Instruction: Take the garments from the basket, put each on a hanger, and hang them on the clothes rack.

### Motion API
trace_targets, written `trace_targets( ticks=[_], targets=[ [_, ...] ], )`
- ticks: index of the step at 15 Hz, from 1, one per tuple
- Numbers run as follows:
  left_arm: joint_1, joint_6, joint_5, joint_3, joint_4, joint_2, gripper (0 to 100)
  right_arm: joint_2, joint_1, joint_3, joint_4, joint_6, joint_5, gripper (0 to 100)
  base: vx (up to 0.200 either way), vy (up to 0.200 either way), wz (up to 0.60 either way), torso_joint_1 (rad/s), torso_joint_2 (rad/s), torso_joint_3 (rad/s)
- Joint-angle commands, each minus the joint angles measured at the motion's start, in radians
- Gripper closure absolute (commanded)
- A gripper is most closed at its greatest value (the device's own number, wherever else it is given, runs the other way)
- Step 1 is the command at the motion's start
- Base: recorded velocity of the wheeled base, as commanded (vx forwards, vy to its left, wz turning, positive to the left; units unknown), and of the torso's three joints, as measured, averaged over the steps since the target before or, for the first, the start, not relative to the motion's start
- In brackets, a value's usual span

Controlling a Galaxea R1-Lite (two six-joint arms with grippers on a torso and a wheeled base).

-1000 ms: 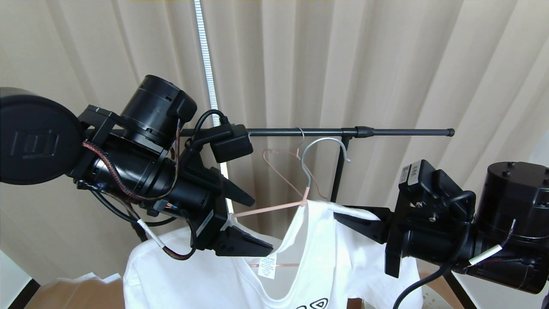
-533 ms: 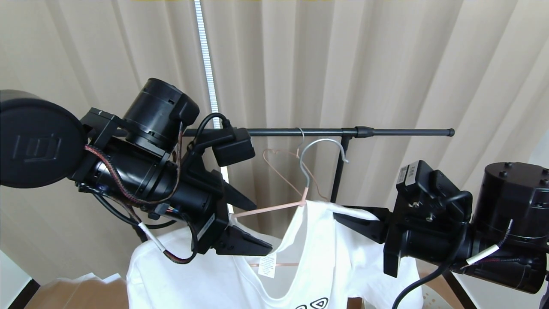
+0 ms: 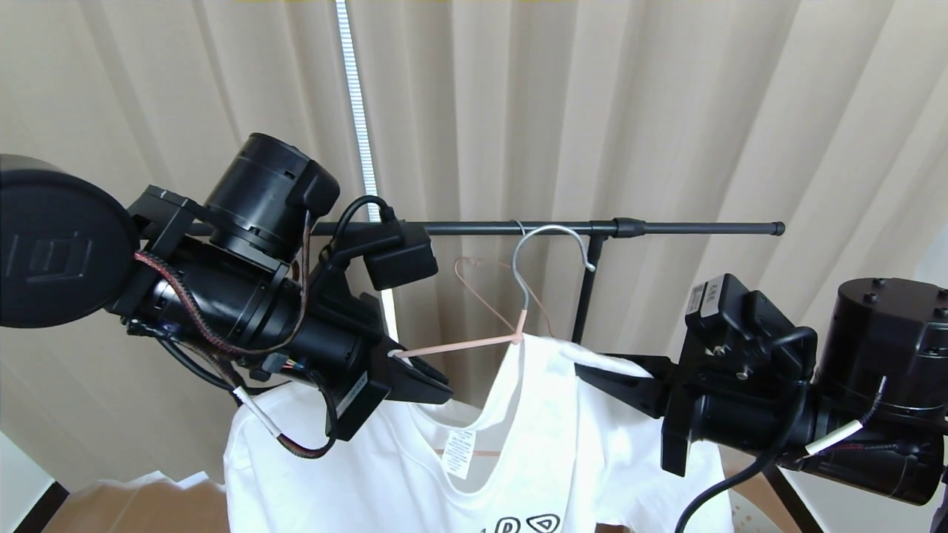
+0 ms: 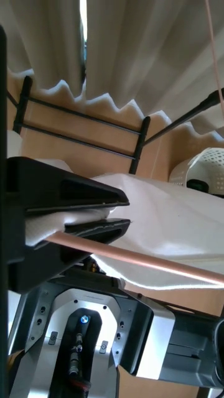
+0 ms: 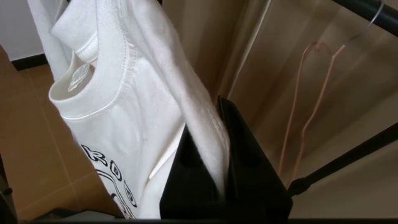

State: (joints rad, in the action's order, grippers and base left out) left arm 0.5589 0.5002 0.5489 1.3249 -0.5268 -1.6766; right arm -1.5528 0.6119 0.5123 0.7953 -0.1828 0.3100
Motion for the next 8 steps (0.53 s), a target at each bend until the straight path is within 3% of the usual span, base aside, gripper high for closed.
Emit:
trace_targets(
  ticks=[1,7,8],
  targets=[
    [-0.001,0.001,-0.003,-0.009,0.001,0.012,100,0.000,0.000,0.000,-0.001,-0.001,0.000,100,0.000,0.000,0.00,0.000,0.00,0.000],
    [-0.001,0.006,-0.029,-0.021,0.001,0.038,100,0.005,0.000,0.003,-0.002,0.000,-0.014,100,0.000,0.000,0.00,0.000,0.00,0.000],
    [-0.001,0.006,-0.029,-0.026,0.001,0.043,100,0.005,0.000,0.000,-0.002,0.000,-0.014,0,0.000,0.000,0.00,0.000,0.00,0.000]
  ],
)
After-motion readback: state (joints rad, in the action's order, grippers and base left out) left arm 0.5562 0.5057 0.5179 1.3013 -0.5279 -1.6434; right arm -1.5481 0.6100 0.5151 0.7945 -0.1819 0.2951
